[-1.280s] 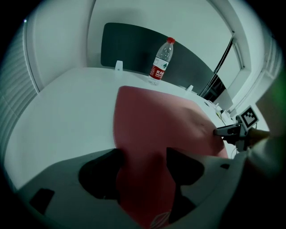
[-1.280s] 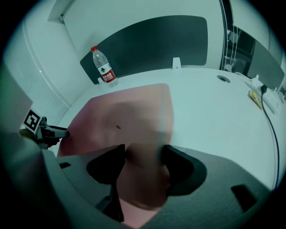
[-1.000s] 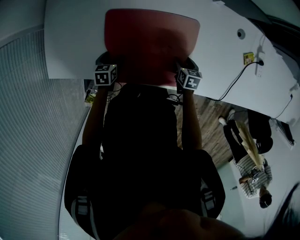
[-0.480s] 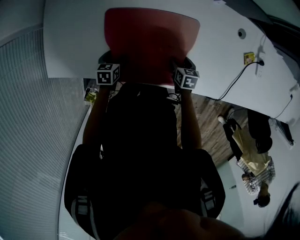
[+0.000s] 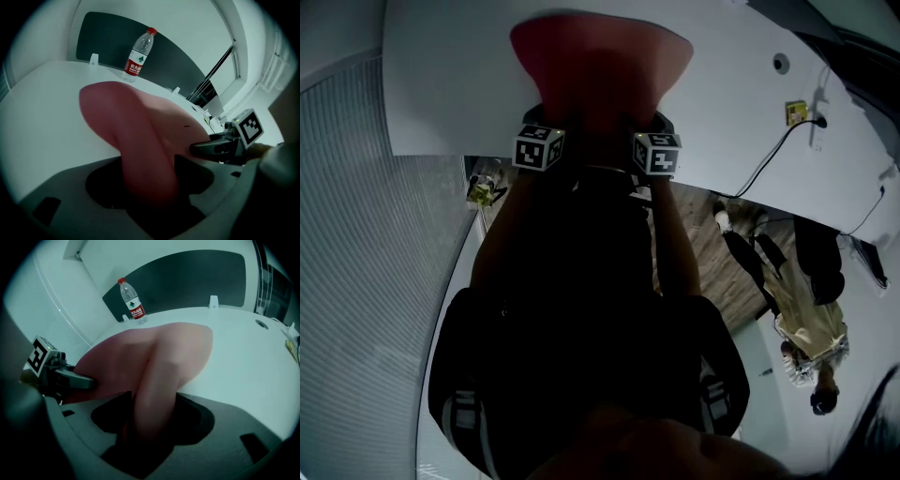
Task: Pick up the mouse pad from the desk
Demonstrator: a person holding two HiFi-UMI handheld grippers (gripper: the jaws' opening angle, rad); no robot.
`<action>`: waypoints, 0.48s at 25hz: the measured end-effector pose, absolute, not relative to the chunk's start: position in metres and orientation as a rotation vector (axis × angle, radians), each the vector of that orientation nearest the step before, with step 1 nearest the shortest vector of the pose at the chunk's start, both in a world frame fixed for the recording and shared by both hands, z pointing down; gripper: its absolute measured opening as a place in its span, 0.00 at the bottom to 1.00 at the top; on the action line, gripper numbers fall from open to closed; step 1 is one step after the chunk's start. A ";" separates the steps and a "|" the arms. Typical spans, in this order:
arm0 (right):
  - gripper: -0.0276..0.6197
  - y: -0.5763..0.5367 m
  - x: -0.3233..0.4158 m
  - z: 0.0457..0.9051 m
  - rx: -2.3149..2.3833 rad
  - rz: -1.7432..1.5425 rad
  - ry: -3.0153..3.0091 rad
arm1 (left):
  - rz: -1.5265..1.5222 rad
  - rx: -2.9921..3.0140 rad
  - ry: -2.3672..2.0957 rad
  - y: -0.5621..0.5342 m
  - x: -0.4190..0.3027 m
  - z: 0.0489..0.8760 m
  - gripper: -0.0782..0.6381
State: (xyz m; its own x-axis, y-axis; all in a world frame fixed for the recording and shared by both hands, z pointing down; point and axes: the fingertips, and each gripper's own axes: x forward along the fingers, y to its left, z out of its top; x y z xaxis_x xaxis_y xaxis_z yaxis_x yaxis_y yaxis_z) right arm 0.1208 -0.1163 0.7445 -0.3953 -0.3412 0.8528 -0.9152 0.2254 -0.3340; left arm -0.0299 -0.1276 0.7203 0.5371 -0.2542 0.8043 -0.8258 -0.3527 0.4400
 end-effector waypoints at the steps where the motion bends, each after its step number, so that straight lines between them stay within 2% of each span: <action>1: 0.45 -0.117 0.121 0.744 1.154 1.142 -1.865 | 0.805 1.877 -0.882 -0.128 -0.029 0.720 0.53; 12: 0.42 -0.118 0.123 0.743 1.147 1.111 -1.860 | 0.850 1.875 -0.913 -0.128 -0.036 0.723 0.44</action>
State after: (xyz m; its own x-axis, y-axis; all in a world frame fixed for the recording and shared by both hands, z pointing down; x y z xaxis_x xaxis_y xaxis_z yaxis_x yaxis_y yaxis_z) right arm 0.1231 -0.1184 0.7429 -0.3835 -0.3403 0.8586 -0.9173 0.2482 -0.3114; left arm -0.0357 -0.1275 0.7226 0.5000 -0.2570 0.8270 -0.8432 -0.3621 0.3973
